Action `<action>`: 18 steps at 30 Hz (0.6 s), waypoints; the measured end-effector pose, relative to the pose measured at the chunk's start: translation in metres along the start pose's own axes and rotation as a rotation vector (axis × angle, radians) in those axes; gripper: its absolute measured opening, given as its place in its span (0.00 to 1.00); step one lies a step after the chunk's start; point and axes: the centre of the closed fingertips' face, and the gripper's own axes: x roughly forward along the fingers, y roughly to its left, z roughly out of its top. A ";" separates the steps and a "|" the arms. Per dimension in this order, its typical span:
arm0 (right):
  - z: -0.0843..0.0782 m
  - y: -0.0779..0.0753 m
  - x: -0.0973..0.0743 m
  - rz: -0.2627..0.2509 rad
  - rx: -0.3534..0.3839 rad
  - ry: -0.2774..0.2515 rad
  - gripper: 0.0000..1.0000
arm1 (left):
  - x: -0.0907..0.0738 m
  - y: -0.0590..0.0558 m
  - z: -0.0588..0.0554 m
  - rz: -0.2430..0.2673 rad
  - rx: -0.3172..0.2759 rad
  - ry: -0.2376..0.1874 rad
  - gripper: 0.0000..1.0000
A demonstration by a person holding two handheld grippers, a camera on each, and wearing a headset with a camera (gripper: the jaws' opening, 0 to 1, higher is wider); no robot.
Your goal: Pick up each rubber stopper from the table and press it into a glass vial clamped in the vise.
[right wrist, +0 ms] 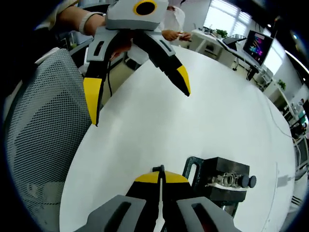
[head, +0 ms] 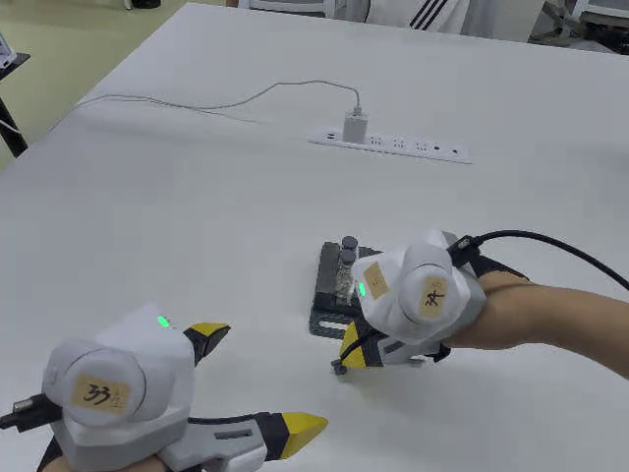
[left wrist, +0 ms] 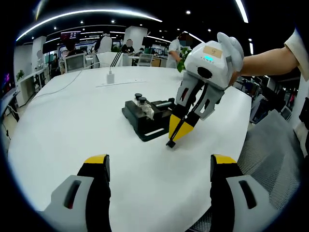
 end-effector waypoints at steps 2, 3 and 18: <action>0.000 -0.004 -0.006 -0.033 0.021 -0.010 0.00 | 0.001 -0.001 0.000 -0.005 -0.014 0.000 0.83; 0.000 -0.007 -0.009 -0.059 0.024 -0.016 0.00 | 0.001 -0.001 0.000 -0.006 -0.021 0.001 0.81; 0.008 -0.011 -0.059 -0.285 0.123 -0.126 0.00 | 0.019 -0.016 0.018 -0.093 -0.139 -0.020 0.59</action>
